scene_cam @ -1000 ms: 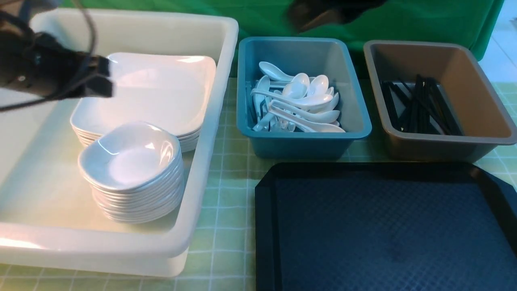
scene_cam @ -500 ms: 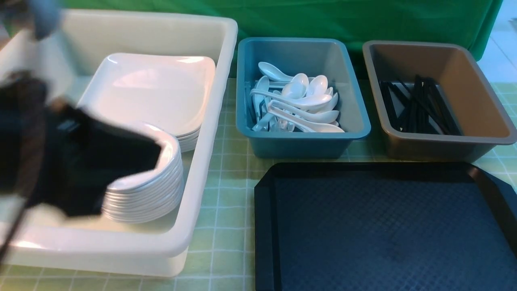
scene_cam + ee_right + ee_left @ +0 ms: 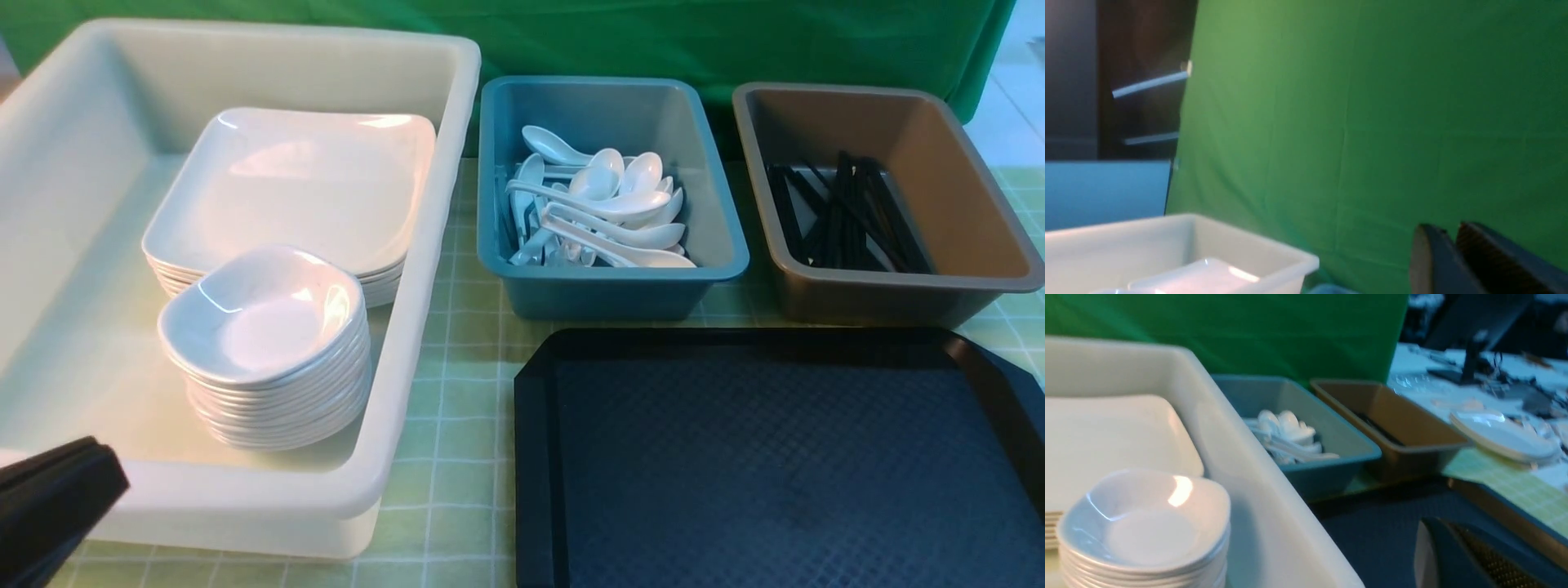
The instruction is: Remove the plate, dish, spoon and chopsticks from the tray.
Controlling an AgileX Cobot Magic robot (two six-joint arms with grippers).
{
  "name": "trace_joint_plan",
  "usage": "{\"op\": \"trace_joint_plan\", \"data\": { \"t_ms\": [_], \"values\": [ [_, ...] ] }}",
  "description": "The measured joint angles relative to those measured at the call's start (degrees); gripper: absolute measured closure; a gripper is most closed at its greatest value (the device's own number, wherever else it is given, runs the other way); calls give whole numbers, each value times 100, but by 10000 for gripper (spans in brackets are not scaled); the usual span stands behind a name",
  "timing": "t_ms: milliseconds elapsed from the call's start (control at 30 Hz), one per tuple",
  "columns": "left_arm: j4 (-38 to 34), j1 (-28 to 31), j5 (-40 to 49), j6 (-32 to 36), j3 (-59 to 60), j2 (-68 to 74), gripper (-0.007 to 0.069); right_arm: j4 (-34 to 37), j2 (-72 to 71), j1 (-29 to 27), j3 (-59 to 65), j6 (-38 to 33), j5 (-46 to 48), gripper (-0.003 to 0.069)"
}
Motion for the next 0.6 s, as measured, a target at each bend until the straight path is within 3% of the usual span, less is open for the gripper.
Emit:
{"op": "trace_joint_plan", "data": {
  "t_ms": [233, 600],
  "values": [
    [313, 0, -340, 1, 77, -83, 642, -13, -163, 0, 101, 0, 109, 494],
    [491, 0, -362, 7, 77, -85, 641, -18, -163, 0, 103, 0, 166, 473]
  ]
}}
